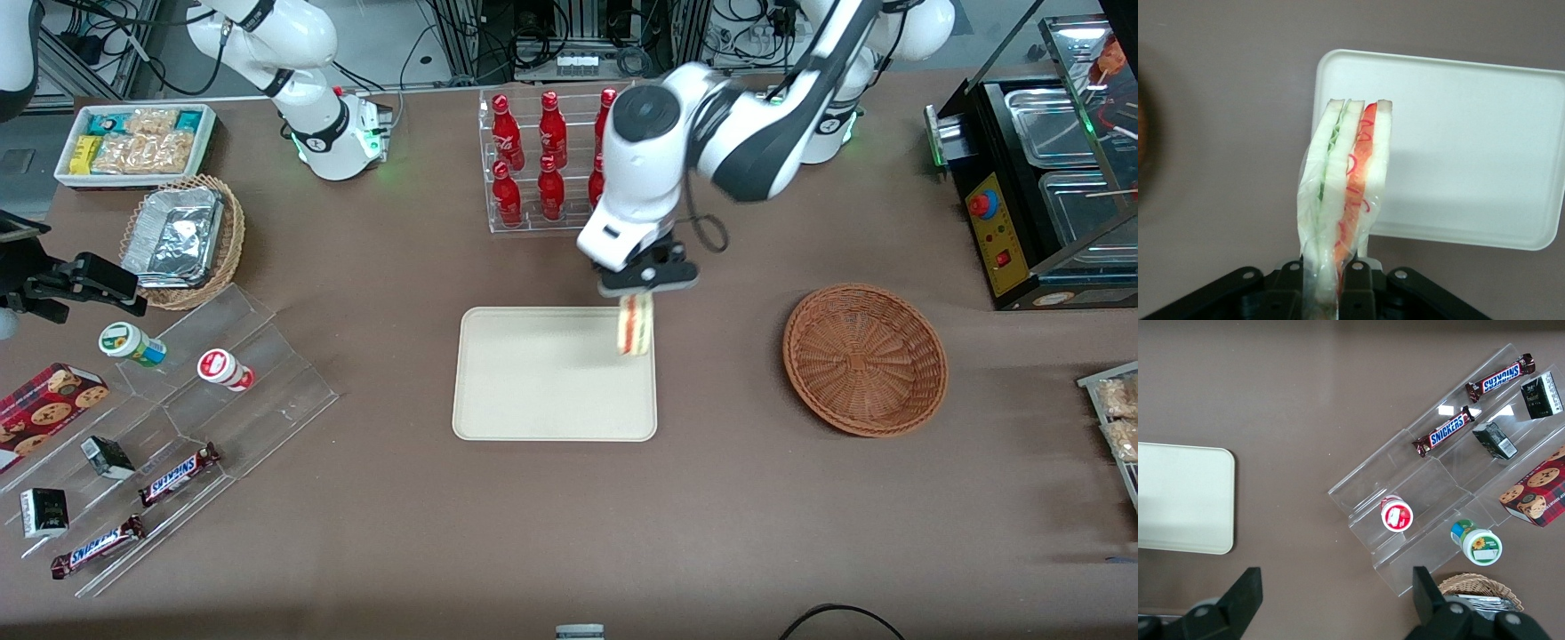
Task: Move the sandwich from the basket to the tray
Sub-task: 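Carry the held sandwich over the cream tray and lower it, then open the left gripper to release the sandwich onto the tray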
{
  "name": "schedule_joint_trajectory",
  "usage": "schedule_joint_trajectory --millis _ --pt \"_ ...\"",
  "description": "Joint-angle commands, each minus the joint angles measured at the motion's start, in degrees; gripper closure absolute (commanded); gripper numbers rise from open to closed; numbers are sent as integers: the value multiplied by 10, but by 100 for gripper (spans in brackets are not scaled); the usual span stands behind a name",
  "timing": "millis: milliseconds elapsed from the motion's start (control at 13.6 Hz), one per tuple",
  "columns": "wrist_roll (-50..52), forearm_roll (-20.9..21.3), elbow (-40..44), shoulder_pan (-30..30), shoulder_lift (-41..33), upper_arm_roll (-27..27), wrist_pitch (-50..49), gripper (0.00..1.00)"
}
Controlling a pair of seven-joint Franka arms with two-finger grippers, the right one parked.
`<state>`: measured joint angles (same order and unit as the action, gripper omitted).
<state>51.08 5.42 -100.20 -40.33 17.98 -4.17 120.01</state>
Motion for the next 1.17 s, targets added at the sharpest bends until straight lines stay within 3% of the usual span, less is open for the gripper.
schedule_joint_trajectory --millis 0,294,1101 --pt "13 33 51 -43 98 14 53 100" --pt "78 83 87 -45 173 13 78 100" --pt "118 86 73 -40 210 14 97 100"
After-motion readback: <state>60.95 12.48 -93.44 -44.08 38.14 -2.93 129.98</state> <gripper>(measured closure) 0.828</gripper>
